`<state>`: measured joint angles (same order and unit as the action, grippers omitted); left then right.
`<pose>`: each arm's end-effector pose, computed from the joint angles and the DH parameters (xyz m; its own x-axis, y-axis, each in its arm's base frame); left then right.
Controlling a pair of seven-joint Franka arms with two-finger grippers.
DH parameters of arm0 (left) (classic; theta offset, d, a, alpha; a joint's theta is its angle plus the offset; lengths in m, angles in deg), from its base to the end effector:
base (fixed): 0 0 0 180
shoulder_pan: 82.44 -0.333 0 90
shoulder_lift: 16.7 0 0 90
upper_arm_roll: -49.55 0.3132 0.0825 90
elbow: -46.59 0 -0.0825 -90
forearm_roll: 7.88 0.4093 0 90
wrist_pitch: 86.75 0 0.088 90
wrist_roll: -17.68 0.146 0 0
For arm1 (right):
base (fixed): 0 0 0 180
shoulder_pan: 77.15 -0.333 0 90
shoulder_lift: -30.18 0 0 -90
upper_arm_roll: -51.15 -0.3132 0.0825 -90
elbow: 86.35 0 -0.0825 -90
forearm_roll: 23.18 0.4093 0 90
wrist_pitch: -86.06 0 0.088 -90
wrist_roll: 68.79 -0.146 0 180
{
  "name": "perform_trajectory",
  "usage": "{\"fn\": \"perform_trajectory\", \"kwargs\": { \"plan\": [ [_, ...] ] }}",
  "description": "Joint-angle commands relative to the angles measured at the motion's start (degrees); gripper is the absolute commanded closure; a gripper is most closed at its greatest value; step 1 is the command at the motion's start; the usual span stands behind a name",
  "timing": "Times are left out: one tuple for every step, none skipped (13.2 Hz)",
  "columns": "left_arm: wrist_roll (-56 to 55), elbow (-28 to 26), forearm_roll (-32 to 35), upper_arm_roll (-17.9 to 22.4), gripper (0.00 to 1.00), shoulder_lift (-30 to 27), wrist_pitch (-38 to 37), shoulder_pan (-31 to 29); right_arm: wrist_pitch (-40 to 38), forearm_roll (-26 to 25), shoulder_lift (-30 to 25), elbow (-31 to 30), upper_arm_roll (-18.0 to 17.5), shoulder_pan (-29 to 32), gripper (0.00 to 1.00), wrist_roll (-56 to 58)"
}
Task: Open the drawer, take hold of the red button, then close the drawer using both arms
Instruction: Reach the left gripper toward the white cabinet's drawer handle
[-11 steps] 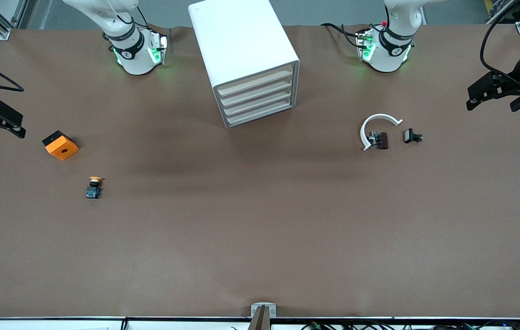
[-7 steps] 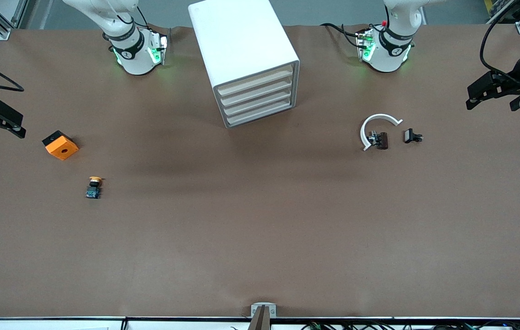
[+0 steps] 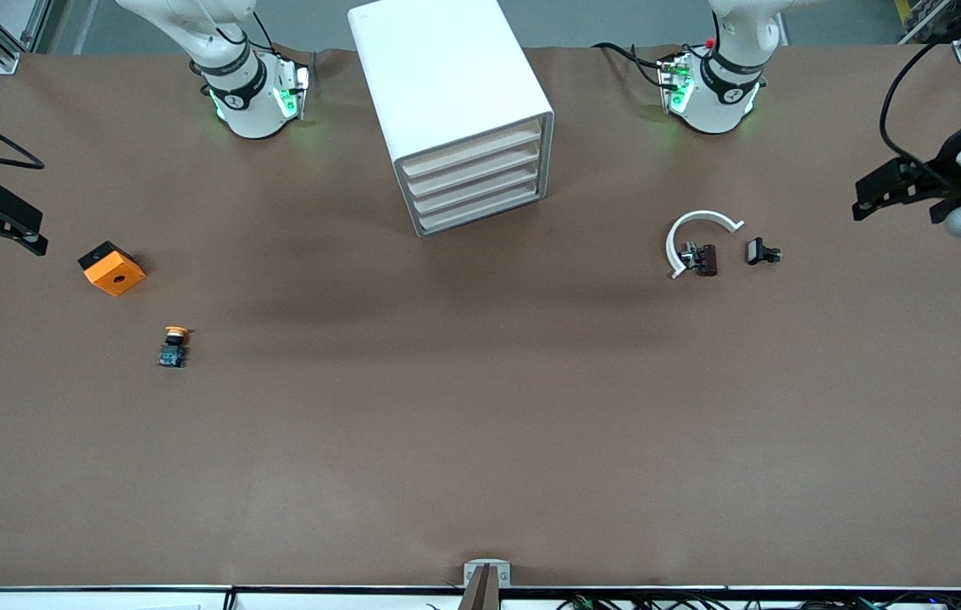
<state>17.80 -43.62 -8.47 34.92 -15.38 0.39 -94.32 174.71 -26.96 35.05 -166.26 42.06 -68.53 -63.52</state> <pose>0.5768 -0.0279 0.5639 0.9958 -0.0508 -0.0758 -0.0497 -0.9986 0.0163 0.6063 -0.0090 0.6185 0.9933 0.0969 0.0635 0.0932 -0.9939 0.0583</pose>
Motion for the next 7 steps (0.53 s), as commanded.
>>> {"fn": "perform_trajectory", "kwargs": {
  "plan": [
    [0.23,1.80,-0.37,-0.22,0.00,4.55,1.53,0.11,-0.59,-0.53,0.66,1.42,-0.41,0.17,0.00,-0.17],
    [0.14,1.79,-0.46,-0.22,0.00,6.13,2.42,0.11,-0.59,-0.53,0.66,1.42,-0.41,0.17,0.00,-0.17],
    [0.05,1.62,-0.72,-0.31,0.00,7.97,3.90,0.02,-0.59,-0.53,0.58,1.42,-0.41,0.17,0.00,-0.17],
    [-0.38,1.36,-0.81,-0.31,0.00,9.99,5.83,0.11,-0.59,-0.53,0.58,1.42,-0.41,0.26,0.00,-0.17],
    [-0.74,1.18,-0.81,-0.40,0.00,11.75,7.59,0.19,-0.59,-0.53,0.58,1.42,-0.41,0.35,0.00,-0.08],
    [-1.09,1.09,-0.81,-0.31,0.00,13.16,9.61,0.72,-0.59,-0.53,0.58,1.42,-0.41,0.26,0.00,-0.17],
    [-3.01,0.74,-0.81,-0.40,0.00,14.31,10.85,0.90,-0.59,-0.53,0.58,1.42,-0.41,0.35,0.00,-0.17]
  ]
}}
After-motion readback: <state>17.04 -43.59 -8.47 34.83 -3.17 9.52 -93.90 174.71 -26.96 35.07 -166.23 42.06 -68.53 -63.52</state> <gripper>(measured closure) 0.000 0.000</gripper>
